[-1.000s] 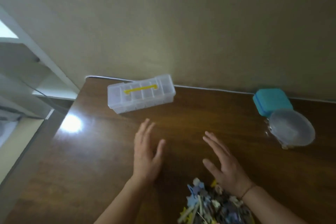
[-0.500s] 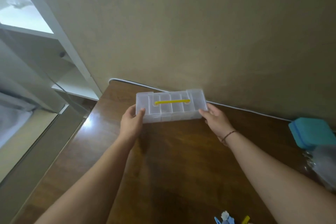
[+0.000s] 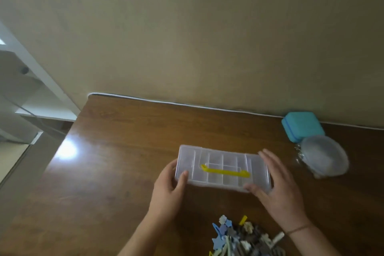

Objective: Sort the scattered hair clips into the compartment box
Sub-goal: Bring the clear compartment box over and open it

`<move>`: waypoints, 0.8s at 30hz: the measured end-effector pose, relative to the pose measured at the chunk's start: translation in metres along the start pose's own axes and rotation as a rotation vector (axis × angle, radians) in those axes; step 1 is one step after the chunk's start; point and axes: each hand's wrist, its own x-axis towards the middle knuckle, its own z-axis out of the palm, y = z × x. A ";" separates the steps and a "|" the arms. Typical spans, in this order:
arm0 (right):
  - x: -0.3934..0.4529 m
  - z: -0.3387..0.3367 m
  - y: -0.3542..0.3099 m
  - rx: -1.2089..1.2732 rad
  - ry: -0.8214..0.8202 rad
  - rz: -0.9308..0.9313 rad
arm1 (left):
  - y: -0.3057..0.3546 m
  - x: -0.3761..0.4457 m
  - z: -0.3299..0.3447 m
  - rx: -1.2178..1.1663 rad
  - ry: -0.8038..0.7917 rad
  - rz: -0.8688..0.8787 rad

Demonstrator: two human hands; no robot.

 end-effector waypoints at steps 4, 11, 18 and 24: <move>0.030 -0.005 -0.002 -0.024 -0.020 -0.147 | -0.002 -0.008 0.009 0.076 0.008 0.032; 0.068 0.014 -0.003 0.012 -0.114 0.037 | 0.008 -0.018 0.013 0.095 0.292 -0.102; 0.045 0.004 -0.002 0.027 0.061 0.389 | 0.035 -0.037 0.054 0.035 0.064 -0.081; -0.009 0.015 -0.006 0.104 -0.081 0.303 | 0.048 -0.031 0.079 0.076 -0.109 -0.111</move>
